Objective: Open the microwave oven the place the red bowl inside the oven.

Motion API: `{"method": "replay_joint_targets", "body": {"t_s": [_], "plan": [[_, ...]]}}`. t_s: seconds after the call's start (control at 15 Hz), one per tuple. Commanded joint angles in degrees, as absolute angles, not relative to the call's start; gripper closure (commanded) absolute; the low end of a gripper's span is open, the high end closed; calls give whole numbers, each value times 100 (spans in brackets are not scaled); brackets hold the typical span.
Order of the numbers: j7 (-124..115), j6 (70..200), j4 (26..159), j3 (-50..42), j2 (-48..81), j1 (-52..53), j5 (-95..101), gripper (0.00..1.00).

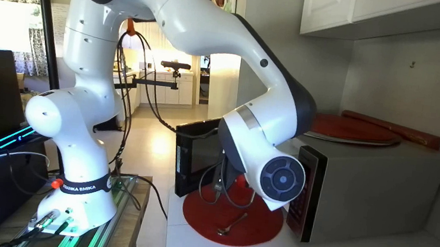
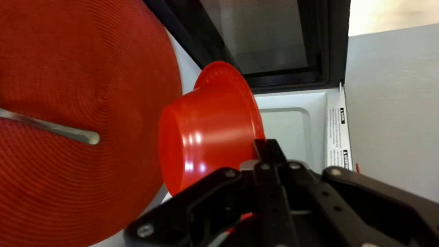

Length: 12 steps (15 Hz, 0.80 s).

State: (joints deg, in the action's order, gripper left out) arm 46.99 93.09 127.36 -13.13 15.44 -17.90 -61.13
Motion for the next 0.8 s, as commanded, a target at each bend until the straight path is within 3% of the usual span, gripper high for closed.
{"method": "replay_joint_targets", "body": {"t_s": [0.0, 0.73], "plan": [[4672, 9562, 12811, -1065, 1400, -1454, -6778, 100], [4658, 9494, 12690, -1060, 1546, -1284, -6724, 98]]}}
